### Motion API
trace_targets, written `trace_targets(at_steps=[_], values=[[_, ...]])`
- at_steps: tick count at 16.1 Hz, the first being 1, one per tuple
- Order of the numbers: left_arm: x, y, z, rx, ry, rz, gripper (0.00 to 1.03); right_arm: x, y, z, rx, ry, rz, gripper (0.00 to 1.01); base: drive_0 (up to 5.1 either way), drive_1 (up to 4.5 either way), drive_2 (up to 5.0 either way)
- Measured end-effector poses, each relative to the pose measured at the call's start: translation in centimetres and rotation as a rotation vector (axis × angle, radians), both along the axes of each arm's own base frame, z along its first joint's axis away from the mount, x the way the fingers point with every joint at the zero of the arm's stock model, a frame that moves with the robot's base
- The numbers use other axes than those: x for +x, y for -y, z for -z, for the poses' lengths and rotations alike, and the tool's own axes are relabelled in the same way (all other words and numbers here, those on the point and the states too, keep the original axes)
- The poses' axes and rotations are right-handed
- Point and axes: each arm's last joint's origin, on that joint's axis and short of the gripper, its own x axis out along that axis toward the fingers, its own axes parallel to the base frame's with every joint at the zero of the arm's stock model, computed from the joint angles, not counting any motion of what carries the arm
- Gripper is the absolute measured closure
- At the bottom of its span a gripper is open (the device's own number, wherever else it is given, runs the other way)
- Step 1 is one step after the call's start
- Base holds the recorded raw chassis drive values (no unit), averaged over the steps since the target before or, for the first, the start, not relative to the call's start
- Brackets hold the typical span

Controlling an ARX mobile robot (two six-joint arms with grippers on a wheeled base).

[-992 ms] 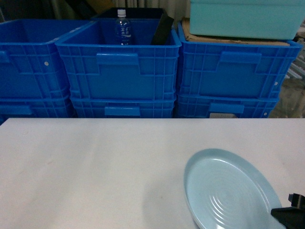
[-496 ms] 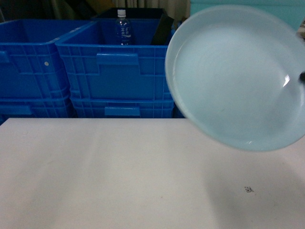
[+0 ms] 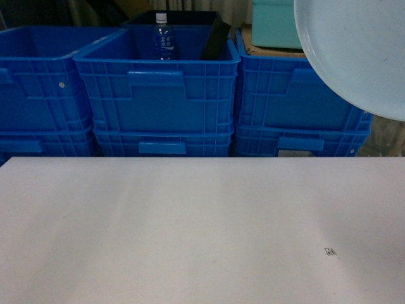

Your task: Place blue tray on left shelf second layer neatly

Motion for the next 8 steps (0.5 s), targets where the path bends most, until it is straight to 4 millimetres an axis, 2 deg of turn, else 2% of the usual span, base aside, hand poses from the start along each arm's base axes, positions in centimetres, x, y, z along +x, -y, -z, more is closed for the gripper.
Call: trace_targets(at_steps=[3, 8], values=[[0.0, 0.0, 0.0, 0.000, 0.000, 0.000, 0.05, -0.2, 0.7, 0.4, 0.016, -0.028, 0.013, 0.99, 0.0, 0.00, 0.0], [0.0, 0.0, 0.0, 0.000, 0.000, 0.000, 0.05, -1.4, 0.6, 0.9, 0.020, -0.033, 0.006, 0.99, 0.0, 0.00, 0.0]])
